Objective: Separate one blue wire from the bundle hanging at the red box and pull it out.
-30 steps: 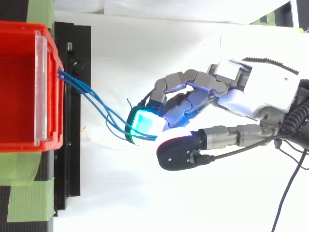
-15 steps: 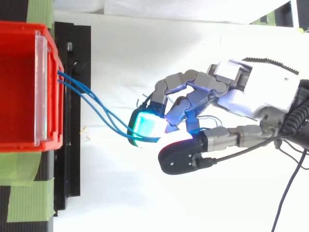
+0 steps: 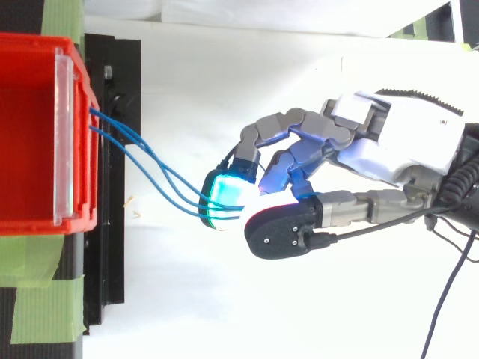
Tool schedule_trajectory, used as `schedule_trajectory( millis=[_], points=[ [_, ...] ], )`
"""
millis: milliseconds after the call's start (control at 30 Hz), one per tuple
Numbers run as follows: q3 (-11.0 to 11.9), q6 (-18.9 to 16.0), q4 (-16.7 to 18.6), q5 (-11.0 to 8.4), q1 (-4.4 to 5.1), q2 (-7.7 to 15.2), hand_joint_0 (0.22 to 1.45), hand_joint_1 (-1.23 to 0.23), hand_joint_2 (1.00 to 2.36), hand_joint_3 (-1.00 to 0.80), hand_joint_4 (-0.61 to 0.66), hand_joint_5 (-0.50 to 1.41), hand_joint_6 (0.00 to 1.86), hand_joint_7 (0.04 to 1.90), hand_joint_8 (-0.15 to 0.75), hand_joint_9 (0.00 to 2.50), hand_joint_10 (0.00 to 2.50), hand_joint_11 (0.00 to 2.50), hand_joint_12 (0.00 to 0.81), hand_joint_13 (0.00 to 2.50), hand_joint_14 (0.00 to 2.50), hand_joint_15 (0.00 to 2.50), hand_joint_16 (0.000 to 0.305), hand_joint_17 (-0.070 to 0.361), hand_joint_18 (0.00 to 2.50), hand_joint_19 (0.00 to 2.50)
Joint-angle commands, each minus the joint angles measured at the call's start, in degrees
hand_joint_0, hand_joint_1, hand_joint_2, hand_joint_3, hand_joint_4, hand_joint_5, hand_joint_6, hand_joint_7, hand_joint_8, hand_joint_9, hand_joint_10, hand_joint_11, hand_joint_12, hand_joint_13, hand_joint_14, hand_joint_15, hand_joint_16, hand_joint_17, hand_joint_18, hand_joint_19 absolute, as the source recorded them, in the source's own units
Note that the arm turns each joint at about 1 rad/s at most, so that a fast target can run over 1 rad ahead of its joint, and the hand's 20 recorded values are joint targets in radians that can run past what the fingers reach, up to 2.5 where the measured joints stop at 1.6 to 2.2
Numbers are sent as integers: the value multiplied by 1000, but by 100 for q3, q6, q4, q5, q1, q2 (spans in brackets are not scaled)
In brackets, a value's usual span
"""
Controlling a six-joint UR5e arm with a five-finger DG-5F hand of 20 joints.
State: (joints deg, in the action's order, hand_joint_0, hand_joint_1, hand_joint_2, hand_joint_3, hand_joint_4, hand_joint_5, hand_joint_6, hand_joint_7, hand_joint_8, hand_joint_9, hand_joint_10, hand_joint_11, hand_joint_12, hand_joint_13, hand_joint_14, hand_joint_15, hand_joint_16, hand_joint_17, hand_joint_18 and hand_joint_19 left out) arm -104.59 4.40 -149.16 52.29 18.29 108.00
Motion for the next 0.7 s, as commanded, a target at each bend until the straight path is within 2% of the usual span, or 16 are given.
schedule_trajectory(
  millis=[0, 233, 300, 467, 667],
  points=[
    [0, 0, 1, 0, -1, 2, 631, -603, 1018, -293, 272, -242, 856, 975, 339, 871, 570, 1525, 309, 1103, 1144, 1473, 31, 70, 805, 853],
    [0, 0, 1, 0, -1, 2, 642, -625, 1021, -248, 272, -240, 856, 964, 334, 880, 575, 1546, 312, 1118, 1128, 1477, 31, 71, 818, 851],
    [0, 0, 1, 0, -1, 2, 667, -733, 1022, -227, 272, -241, 857, 978, 338, 876, 584, 1539, 308, 1121, 1074, 1510, 32, 71, 818, 841],
    [0, 0, 1, 0, -1, 2, 724, -862, 1022, -232, 272, -244, 865, 997, 334, 843, 569, 1555, 316, 1110, 996, 1560, 31, 71, 800, 797],
    [0, 0, 1, 0, -1, 2, 788, -919, 1024, -215, 271, -249, 870, 1006, 337, 780, 582, 1561, 308, 1042, 1015, 1528, 30, 67, 727, 742]
  ],
)
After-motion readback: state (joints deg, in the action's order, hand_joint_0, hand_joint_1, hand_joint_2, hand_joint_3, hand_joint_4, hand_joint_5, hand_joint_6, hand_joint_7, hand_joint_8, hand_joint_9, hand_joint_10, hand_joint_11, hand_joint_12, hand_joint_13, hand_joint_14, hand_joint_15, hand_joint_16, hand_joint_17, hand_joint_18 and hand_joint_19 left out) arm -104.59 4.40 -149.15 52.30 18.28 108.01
